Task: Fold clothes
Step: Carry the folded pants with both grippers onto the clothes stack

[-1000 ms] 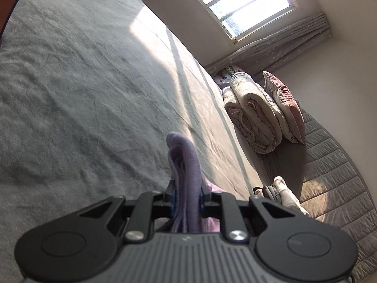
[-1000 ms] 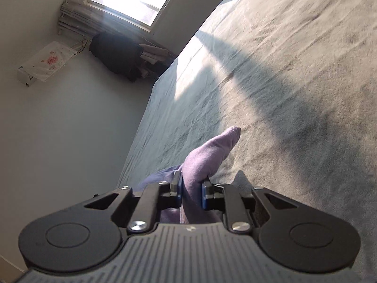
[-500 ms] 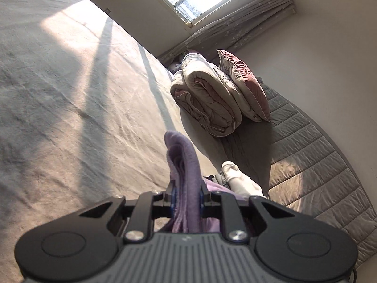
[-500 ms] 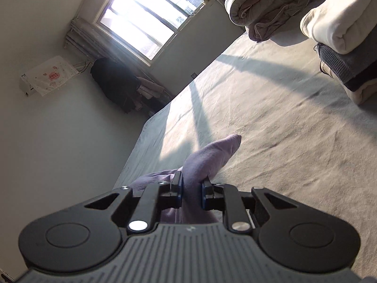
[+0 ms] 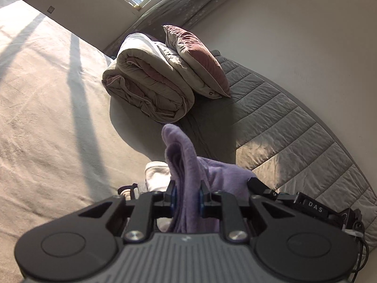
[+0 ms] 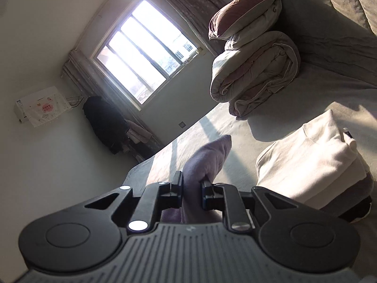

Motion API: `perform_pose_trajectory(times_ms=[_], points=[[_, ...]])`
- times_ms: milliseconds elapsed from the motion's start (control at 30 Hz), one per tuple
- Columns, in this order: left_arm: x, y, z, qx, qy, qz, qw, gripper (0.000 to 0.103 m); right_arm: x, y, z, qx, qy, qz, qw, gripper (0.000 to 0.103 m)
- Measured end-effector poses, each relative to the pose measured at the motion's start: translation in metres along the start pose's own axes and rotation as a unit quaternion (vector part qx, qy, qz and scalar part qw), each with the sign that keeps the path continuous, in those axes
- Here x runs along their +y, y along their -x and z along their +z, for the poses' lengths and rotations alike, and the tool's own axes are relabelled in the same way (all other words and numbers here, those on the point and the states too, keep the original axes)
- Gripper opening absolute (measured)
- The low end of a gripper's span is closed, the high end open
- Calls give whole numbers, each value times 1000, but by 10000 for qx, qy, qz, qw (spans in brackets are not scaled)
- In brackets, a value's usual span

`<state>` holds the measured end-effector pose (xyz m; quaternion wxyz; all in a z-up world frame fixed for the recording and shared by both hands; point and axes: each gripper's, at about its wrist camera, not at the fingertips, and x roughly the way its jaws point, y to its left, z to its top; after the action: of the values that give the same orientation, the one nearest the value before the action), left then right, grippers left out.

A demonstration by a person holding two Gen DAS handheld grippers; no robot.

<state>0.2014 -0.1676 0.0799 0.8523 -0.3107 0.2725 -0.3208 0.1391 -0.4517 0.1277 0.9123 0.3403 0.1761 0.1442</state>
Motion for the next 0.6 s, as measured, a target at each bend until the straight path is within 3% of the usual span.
perform_pose_trajectory(times_ms=[267,367,500,600], points=[[-26,-85,-4,112,219,-417,9988,18,-46,8,61,-172,535,-483,9972,19],[-9,-112,-13,143,436,-332,9984,18,-72,-3,64,-90,626,-640,9959,19],[29,-151,-33,467,765,111,9959,19,-119,-27,51,174,360,-926,9949,19],[39,-155,-33,535,701,16,9961,22,-148,-41,39,309,173,-1104,9933,20]])
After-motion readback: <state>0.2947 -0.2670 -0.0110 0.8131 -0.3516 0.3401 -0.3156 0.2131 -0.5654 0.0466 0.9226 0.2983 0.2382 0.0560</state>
